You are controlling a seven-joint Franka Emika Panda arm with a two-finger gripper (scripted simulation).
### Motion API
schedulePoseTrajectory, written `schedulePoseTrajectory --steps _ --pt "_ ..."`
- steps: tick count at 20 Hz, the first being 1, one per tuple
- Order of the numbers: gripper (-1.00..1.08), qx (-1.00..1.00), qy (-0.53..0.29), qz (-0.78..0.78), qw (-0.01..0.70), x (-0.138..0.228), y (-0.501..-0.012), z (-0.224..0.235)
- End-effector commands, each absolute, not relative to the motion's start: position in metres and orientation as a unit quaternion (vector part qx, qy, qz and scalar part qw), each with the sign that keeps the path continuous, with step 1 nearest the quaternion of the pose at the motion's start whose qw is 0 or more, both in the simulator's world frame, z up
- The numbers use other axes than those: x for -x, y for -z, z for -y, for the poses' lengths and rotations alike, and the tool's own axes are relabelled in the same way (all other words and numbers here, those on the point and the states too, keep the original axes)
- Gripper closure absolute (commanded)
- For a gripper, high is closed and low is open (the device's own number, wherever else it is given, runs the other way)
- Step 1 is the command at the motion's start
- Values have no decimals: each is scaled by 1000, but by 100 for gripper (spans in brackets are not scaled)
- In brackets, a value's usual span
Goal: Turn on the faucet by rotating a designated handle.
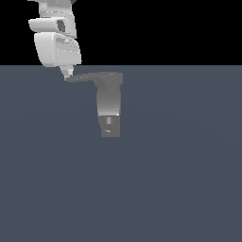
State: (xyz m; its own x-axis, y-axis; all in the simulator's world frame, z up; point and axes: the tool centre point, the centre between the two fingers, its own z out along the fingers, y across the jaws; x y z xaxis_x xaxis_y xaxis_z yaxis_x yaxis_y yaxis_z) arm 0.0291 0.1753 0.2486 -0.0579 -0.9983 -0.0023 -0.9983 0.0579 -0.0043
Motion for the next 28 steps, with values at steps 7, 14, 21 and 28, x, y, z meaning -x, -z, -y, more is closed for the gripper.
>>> schedulePoseTrajectory --steps 7,14,21,28 --pt "108 685 1 -728 1 -10 -249 -159" --pt "108 686 1 -728 1 7 -249 -147" --pt "108 686 0 -727 0 23 -248 -134" --pt "108 686 0 -727 0 41 -249 -121"
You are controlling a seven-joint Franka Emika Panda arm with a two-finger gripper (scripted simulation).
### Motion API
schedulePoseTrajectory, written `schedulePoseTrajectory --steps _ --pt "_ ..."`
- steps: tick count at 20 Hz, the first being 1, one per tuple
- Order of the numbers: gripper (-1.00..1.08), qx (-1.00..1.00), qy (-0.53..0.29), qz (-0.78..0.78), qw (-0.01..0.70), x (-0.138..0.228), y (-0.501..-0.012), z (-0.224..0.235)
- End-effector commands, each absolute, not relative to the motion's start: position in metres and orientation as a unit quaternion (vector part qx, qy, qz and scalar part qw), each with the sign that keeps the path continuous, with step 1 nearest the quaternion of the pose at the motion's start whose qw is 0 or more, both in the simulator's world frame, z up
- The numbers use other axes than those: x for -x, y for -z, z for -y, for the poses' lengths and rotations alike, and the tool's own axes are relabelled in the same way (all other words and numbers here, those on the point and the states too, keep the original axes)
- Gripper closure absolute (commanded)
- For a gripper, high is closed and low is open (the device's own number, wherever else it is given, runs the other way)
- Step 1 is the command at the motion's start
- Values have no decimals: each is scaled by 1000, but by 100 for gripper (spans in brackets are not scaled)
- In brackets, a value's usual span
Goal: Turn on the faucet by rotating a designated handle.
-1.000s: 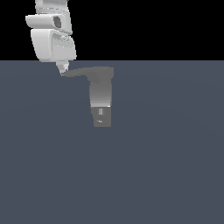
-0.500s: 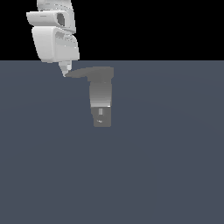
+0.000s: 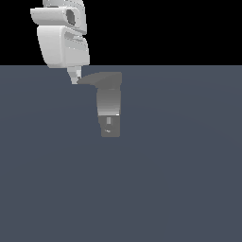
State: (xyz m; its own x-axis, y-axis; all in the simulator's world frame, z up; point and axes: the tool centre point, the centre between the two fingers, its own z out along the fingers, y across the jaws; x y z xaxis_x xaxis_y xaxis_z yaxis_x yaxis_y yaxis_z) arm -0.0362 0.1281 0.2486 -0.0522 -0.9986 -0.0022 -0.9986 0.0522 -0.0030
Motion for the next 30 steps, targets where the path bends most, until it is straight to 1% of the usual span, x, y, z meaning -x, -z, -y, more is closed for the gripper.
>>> schedulePoseTrajectory --steps 1,6,8,29,30 --pt "108 686 0 -727 0 43 -249 -120" --pt "108 687 0 -727 0 55 -249 -110" --pt "108 689 0 -725 1 53 -249 -116" --pt "108 687 0 -727 0 65 -249 1" --pt "108 687 0 -727 0 65 -249 1"
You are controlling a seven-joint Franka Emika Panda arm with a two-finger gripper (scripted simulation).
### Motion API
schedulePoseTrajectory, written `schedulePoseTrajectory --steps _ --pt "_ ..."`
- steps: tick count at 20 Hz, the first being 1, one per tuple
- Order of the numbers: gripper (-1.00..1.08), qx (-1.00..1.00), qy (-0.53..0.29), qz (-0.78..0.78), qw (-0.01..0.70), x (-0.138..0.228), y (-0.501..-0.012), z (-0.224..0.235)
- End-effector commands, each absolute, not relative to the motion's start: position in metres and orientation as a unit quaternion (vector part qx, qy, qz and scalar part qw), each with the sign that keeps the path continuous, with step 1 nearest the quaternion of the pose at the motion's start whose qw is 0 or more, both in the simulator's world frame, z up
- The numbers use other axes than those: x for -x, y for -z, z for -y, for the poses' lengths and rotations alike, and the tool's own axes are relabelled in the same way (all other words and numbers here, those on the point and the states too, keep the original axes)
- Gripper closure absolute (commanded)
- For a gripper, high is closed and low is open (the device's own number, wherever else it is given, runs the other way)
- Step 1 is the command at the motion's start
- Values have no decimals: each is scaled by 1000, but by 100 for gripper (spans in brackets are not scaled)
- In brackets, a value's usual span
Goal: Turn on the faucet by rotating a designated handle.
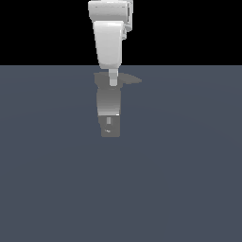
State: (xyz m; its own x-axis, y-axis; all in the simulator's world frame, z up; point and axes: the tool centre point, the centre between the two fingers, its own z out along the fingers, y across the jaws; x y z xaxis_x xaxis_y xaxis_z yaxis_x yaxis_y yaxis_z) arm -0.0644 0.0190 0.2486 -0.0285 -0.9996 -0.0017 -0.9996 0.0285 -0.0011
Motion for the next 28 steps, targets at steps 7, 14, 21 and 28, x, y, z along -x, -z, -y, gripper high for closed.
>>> schedulePoseTrajectory --steps 7,14,21,28 --pt "108 694 0 -720 1 47 -249 5" --pt "108 692 0 -722 0 28 -248 32" --pt "108 689 0 -725 0 9 -249 58" --pt "108 687 0 -727 0 -6 -249 79"
